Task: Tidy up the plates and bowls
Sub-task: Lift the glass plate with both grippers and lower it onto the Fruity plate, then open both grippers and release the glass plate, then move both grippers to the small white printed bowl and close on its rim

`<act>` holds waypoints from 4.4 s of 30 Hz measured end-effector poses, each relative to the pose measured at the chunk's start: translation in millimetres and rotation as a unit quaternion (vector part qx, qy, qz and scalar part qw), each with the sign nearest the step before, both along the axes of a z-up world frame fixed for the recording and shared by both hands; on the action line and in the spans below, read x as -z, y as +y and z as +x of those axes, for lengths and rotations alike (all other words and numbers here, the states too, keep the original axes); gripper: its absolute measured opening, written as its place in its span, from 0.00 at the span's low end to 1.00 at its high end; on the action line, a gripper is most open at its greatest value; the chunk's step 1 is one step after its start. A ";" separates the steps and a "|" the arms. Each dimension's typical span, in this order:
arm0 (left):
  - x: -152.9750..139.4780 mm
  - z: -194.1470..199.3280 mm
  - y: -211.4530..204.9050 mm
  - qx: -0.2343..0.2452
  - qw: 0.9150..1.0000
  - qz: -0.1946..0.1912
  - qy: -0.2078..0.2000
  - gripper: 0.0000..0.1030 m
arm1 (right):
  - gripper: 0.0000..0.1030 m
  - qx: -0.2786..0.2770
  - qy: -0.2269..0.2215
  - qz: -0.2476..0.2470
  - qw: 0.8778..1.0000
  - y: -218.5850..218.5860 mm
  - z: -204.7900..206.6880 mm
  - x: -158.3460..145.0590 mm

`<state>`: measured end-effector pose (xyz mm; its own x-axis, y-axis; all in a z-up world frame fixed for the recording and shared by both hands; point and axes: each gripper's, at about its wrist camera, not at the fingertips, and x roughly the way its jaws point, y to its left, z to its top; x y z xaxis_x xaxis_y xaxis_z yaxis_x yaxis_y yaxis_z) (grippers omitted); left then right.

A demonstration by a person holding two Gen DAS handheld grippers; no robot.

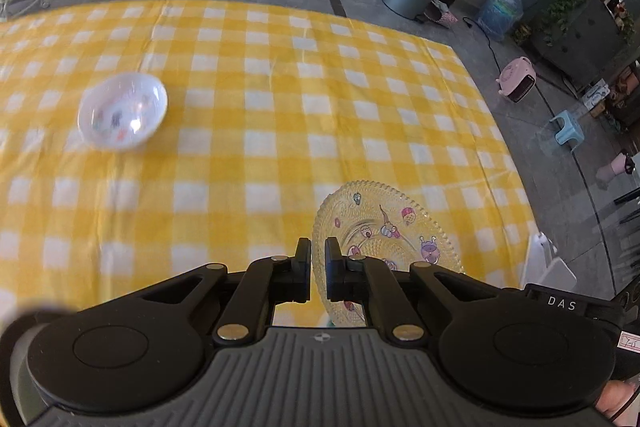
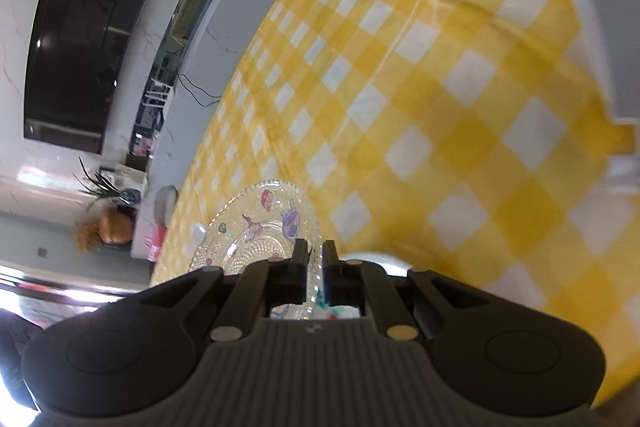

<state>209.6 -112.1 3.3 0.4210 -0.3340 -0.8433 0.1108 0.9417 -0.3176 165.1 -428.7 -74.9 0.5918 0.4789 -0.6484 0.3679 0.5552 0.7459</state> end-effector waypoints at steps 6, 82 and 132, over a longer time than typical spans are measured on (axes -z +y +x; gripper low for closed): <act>11.8 -34.2 -13.8 -0.007 1.000 -0.007 -0.001 0.07 | 0.05 0.017 0.021 -0.007 1.000 -18.2 -38.2 3.1; 45.2 -87.0 -45.6 -0.007 0.985 0.141 -0.097 0.24 | 0.37 -0.067 0.038 -0.229 0.970 33.9 -40.5 -21.5; 12.2 35.3 165.3 -0.084 0.991 0.007 -0.105 0.56 | 0.49 -0.124 -0.127 -0.167 0.970 164.6 80.2 -39.2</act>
<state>245.0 53.2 -9.0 0.6366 -0.2331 -0.7352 0.0152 0.9569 -0.2902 245.3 -264.2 -35.7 0.6464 0.4153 -0.6400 0.0204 0.8292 0.5586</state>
